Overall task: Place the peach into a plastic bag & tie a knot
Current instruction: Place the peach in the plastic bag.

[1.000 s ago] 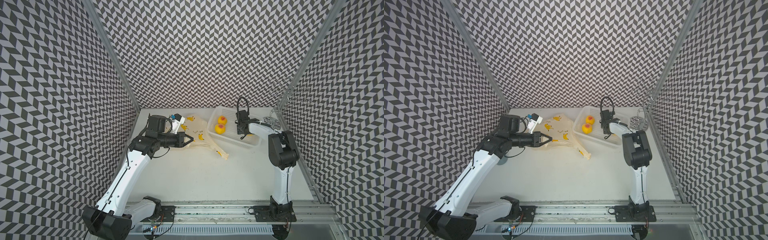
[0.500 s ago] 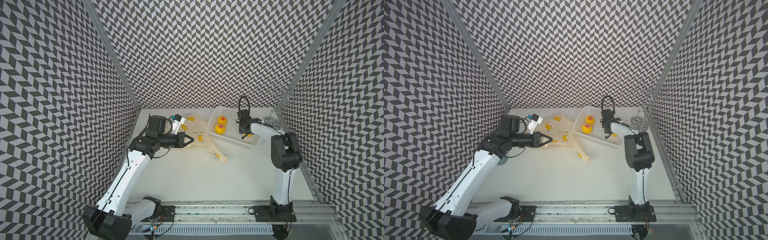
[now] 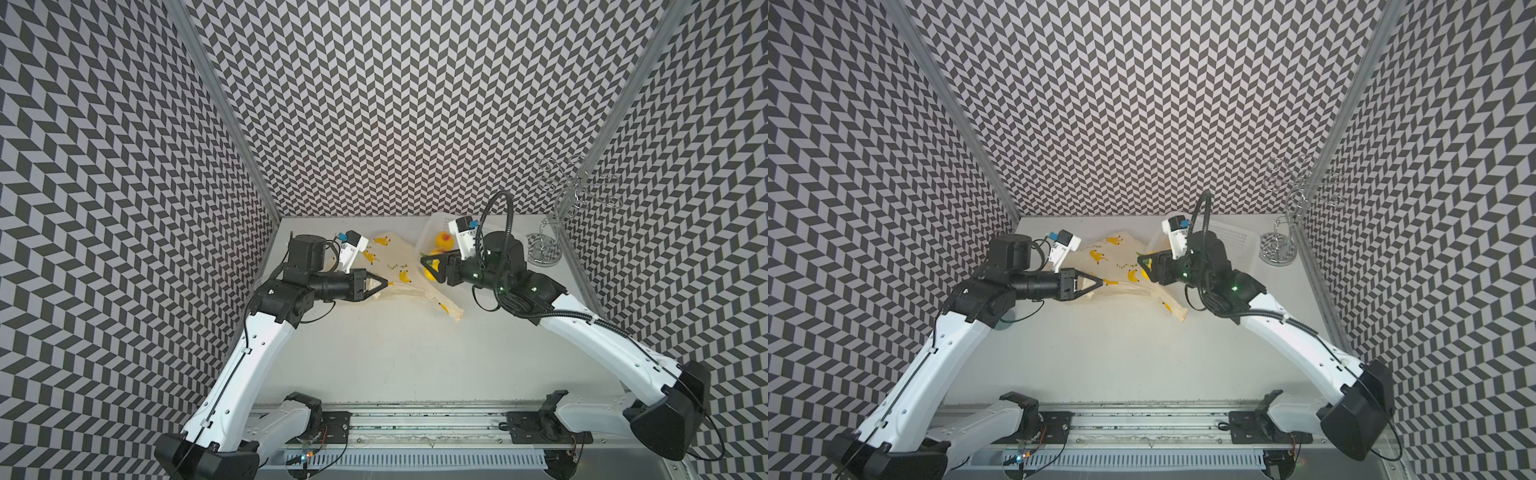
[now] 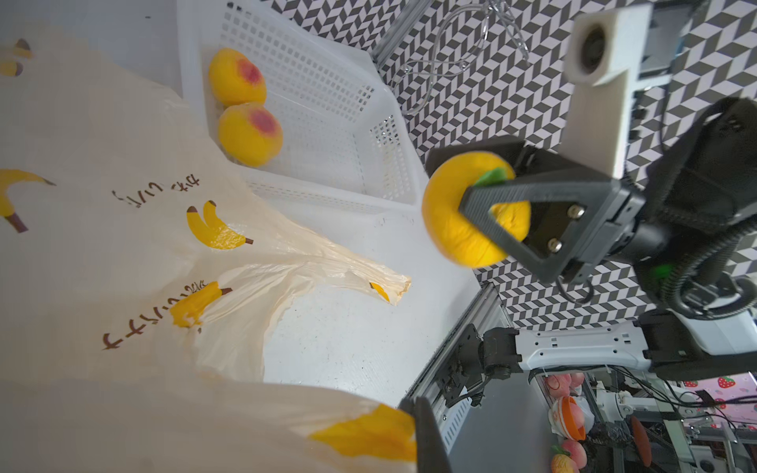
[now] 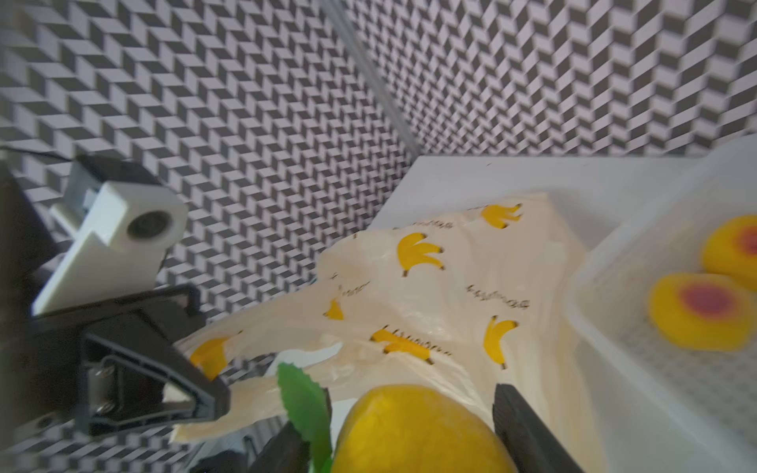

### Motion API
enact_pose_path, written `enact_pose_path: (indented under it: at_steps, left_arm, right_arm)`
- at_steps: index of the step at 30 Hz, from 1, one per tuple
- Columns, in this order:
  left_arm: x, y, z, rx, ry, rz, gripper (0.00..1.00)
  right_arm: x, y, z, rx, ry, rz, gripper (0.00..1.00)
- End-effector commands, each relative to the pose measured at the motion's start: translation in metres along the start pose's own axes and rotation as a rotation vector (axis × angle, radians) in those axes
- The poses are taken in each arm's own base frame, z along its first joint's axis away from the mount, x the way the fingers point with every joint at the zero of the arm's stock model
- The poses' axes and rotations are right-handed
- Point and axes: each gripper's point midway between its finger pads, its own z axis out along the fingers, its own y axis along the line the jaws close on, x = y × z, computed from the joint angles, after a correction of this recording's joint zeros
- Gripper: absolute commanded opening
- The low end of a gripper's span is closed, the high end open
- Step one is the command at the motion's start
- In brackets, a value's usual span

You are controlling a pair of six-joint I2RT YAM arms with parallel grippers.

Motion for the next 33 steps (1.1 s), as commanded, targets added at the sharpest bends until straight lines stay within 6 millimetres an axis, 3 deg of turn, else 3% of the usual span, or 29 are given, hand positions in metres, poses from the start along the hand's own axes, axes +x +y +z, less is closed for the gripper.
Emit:
enact_pose_path:
  at_steps: [1, 11, 14, 19, 23, 25, 31, 33]
  left_arm:
    - [0.005, -0.024, -0.010, 0.077, -0.008, 0.085, 0.00]
    - [0.014, -0.042, -0.011, 0.131, 0.008, 0.145, 0.00]
    - [0.013, -0.033, -0.007, 0.094, 0.016, 0.130, 0.00]
    - [0.012, -0.035, -0.004, 0.115, 0.024, 0.131, 0.00]
    - [0.017, -0.049, 0.001, 0.180, 0.045, 0.154, 0.00]
    - [0.022, -0.053, 0.003, 0.188, 0.062, 0.160, 0.00]
    - [0.048, -0.041, 0.018, 0.185, 0.146, 0.121, 0.00]
    - [0.048, -0.035, 0.018, 0.148, 0.140, 0.121, 0.00]
  right_arm:
    - [0.022, 0.039, 0.010, -0.253, 0.102, 0.073, 0.39]
    - [0.078, 0.077, 0.048, -0.401, 0.335, 0.044, 0.33]
    - [0.083, 0.084, 0.061, -0.408, 0.378, 0.022, 0.30]
    - [0.102, 0.082, 0.075, -0.423, 0.439, 0.012, 0.29]
    - [0.094, 0.068, 0.108, -0.453, 0.451, 0.058, 0.29]
    - [0.087, 0.049, 0.121, -0.425, 0.468, 0.085, 0.29]
    - [0.040, 0.021, 0.128, -0.462, 0.349, 0.180, 0.29]
    - [0.036, 0.011, 0.128, -0.446, 0.338, 0.189, 0.29]
